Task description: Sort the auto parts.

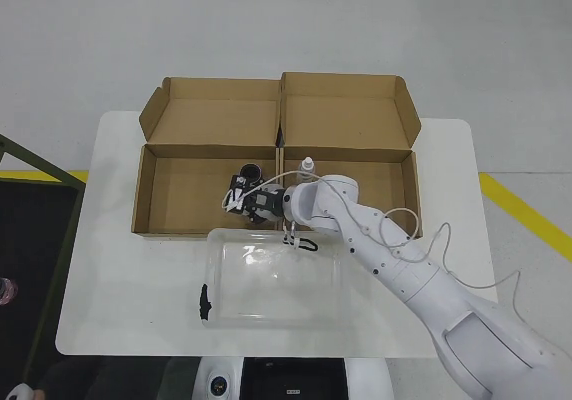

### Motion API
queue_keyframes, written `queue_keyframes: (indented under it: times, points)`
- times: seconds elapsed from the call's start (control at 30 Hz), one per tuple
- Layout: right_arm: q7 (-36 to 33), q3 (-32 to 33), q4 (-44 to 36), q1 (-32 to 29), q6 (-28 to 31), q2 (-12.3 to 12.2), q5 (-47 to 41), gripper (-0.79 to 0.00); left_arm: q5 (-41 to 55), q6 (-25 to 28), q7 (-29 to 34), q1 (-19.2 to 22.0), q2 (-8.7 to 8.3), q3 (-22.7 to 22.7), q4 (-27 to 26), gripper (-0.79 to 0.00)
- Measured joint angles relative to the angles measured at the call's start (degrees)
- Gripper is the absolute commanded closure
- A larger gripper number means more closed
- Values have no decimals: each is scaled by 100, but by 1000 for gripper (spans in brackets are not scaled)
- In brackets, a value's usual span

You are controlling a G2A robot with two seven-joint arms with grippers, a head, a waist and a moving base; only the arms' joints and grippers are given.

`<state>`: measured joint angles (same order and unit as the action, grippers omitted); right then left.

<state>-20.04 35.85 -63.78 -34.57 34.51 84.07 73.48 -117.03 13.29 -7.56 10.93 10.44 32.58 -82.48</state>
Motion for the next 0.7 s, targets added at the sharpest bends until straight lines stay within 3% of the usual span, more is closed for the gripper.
queue_keyframes:
  times: [0.13, 0.37, 0.7]
  points:
    - [-84, -10, 60, 17, 13, 26, 62, -249, 0, 0, 0, 0, 0, 0, 0, -785]
    - [-227, 25, 69, 3, 4, 56, 114, -326, 0, 0, 0, 0, 0, 0, 0, -785]
    - [-196, 175, -254, -87, 135, 38, 159, -339, 0, 0, 0, 0, 0, 0, 0, -785]
